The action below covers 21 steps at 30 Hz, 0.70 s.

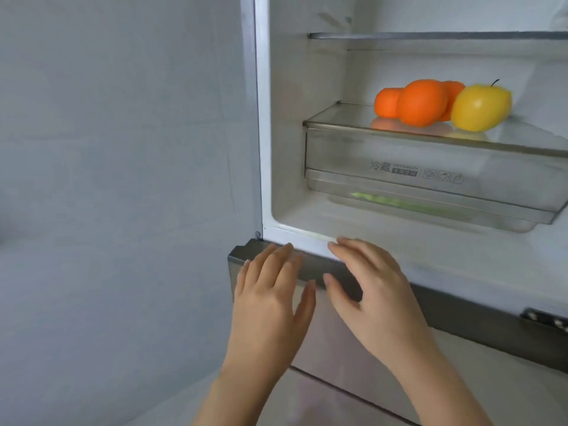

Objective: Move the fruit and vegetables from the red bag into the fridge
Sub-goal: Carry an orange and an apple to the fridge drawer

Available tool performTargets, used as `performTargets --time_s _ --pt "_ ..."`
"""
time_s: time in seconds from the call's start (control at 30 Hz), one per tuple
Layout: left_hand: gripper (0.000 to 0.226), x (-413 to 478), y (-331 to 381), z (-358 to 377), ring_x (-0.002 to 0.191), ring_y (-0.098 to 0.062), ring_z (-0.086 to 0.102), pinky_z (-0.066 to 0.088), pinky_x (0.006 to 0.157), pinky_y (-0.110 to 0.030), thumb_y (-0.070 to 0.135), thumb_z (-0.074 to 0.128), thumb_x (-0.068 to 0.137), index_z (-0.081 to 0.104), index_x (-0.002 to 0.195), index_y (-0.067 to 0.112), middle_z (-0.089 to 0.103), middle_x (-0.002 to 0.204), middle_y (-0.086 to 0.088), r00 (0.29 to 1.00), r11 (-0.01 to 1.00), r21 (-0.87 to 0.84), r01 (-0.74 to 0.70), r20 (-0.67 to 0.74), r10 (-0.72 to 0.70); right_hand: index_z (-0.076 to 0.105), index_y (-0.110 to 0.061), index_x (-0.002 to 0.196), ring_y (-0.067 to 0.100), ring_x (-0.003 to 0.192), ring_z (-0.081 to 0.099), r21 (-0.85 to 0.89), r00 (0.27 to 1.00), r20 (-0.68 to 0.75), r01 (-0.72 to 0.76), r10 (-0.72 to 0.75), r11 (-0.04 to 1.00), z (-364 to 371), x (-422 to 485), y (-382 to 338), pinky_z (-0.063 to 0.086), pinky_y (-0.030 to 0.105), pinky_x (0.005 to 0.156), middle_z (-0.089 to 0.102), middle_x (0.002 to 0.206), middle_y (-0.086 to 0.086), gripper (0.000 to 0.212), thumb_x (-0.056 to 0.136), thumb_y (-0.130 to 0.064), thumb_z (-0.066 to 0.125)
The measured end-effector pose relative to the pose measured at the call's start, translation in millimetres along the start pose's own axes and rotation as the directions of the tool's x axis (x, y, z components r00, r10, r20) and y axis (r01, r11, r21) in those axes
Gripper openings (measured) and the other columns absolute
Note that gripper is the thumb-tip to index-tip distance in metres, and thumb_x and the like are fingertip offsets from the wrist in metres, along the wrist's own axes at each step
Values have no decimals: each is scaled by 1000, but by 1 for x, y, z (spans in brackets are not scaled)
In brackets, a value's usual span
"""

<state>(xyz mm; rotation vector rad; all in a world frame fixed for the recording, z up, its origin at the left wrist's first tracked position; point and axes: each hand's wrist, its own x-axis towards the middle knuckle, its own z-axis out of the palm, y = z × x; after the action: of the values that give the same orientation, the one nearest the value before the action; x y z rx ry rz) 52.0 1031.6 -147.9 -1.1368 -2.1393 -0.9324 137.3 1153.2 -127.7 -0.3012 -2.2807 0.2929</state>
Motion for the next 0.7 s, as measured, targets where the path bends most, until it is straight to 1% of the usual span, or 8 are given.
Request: performTargets --time_s 0.07,0.13,0.23,0.3,0.37,0.47,0.57,0.7 --pt "38 -18 -8 -22 109 -31 57 47 89 -45 30 48 83 65 107 6 64 115 -10 999 996 78 45 11 -46 63 -9 112 14 107 49 49 998 35 42 -44 998 4 -4 -18 43 33 91 63 113 4 43 84 -36 44" --pt "38 -32 -18 -47 110 -32 56 46 91 -45 31 47 84 64 108 6 64 115 -10 992 982 142 123 -9 -123 63 -9 113 17 107 52 121 995 61 72 -80 990 10 -7 -38 42 31 92 63 114 4 44 84 -36 44" --pt "39 -55 -30 -85 112 -31 55 45 93 -46 33 45 85 63 108 7 63 116 -10 966 946 194 259 -78 -248 63 -7 111 17 105 53 212 979 88 160 -181 964 24 -14 -73 44 34 90 64 112 6 43 84 -34 44" --pt "39 -72 -35 -108 112 -31 55 46 92 -47 34 45 85 63 109 8 63 117 -9 947 918 236 318 -116 -299 64 -6 110 22 102 58 272 965 91 212 -244 939 32 -18 -97 48 38 87 64 110 8 43 84 -34 45" --pt "39 -89 -41 -134 113 -30 55 46 91 -48 35 45 85 63 109 9 63 117 -9 928 884 286 371 -150 -341 65 -5 108 25 100 60 330 952 76 256 -296 909 37 -21 -125 49 39 86 65 108 9 43 83 -34 46" --pt "39 -115 -47 -176 112 -30 55 46 91 -48 35 44 84 63 108 9 63 116 -8 897 820 366 440 -225 -381 66 -5 107 20 102 56 401 920 53 335 -387 852 43 -26 -170 47 37 86 66 108 9 42 84 -34 46" --pt "39 -147 -53 -220 112 -29 55 46 91 -48 34 44 84 63 108 10 64 116 -7 854 745 421 517 -303 -422 65 -5 108 22 101 59 467 884 70 381 -462 798 47 -38 -220 48 39 86 66 109 8 44 84 -35 45" --pt "39 -208 -59 -288 112 -32 57 45 91 -51 33 43 84 64 107 9 64 116 -10 794 606 513 608 -382 -473 67 -7 106 23 100 61 539 832 75 430 -550 724 50 -68 -295 49 40 86 67 108 7 44 83 -36 44"
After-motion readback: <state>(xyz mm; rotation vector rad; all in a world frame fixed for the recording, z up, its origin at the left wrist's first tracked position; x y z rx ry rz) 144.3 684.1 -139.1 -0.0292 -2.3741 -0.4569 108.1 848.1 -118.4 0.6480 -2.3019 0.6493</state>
